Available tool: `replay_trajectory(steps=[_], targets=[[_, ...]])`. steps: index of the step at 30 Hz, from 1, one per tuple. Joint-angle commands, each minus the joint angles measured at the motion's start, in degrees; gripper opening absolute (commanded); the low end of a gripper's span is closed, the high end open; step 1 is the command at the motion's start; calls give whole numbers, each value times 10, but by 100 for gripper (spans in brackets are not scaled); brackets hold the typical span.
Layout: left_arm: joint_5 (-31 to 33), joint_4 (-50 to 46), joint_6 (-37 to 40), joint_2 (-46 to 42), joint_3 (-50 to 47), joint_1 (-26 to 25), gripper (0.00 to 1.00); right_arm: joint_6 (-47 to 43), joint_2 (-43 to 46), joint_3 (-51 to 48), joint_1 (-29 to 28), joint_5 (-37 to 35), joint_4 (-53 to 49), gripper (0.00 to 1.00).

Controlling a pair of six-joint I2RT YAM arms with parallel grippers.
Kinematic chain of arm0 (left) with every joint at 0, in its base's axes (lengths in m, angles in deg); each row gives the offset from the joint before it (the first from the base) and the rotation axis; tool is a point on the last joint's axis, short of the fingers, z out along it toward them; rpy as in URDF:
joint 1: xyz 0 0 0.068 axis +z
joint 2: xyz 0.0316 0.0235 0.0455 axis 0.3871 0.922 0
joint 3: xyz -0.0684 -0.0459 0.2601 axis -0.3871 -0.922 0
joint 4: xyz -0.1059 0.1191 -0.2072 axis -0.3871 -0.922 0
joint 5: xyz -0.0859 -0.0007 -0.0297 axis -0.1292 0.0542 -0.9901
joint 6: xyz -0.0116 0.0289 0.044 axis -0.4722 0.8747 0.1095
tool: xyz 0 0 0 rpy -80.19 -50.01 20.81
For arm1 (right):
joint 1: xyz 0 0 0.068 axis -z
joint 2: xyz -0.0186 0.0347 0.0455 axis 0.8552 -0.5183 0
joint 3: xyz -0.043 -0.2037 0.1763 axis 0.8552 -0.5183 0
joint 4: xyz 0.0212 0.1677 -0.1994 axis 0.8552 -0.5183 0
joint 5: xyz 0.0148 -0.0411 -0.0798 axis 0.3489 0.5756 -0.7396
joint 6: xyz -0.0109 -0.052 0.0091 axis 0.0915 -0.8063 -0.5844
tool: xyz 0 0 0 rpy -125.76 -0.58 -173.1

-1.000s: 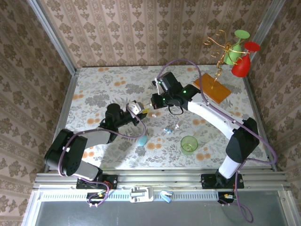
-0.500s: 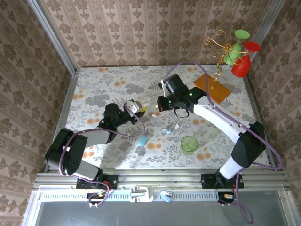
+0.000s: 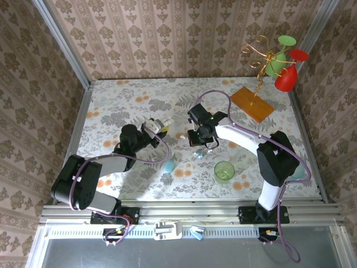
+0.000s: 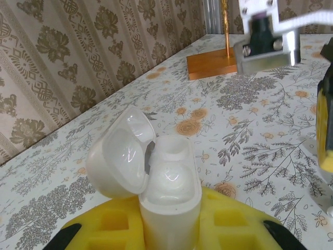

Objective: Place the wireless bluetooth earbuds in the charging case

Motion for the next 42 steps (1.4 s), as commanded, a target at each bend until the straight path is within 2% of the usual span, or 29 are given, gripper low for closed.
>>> replay_trajectory(steps=[1, 4, 8, 11, 15, 20, 24, 32, 38, 42], targets=[[15, 18, -20, -19, -7, 15, 0, 12, 14, -5, -1, 7, 32, 3], [21, 29, -44, -15, -6, 27, 0, 10, 16, -12, -1, 4, 47, 17], [41, 31, -57, -15, -1, 31, 0, 15, 4, -11, -1, 8, 77, 44], [76, 19, -70, -23, -1, 40, 0, 18, -14, 2, -8, 12, 100, 57], [116, -21, -90, -39, 6, 69, 0, 13, -54, 37, -16, 1, 110, 68], [146, -47, -93, -62, 8, 86, 0, -20, -118, 108, -24, -51, 64, 69], [174, -70, -98, -81, 7, 88, 0, -41, -173, 171, -24, -89, -6, 64], [197, -78, -112, -103, -7, 97, 0, -46, -239, 244, -33, -99, -50, 61], [206, -99, -136, -107, 1, 110, 0, -56, -234, 250, -47, -104, -59, 61], [217, -139, -170, -113, 14, 138, 0, -62, -201, 233, -68, -97, -20, 62]])
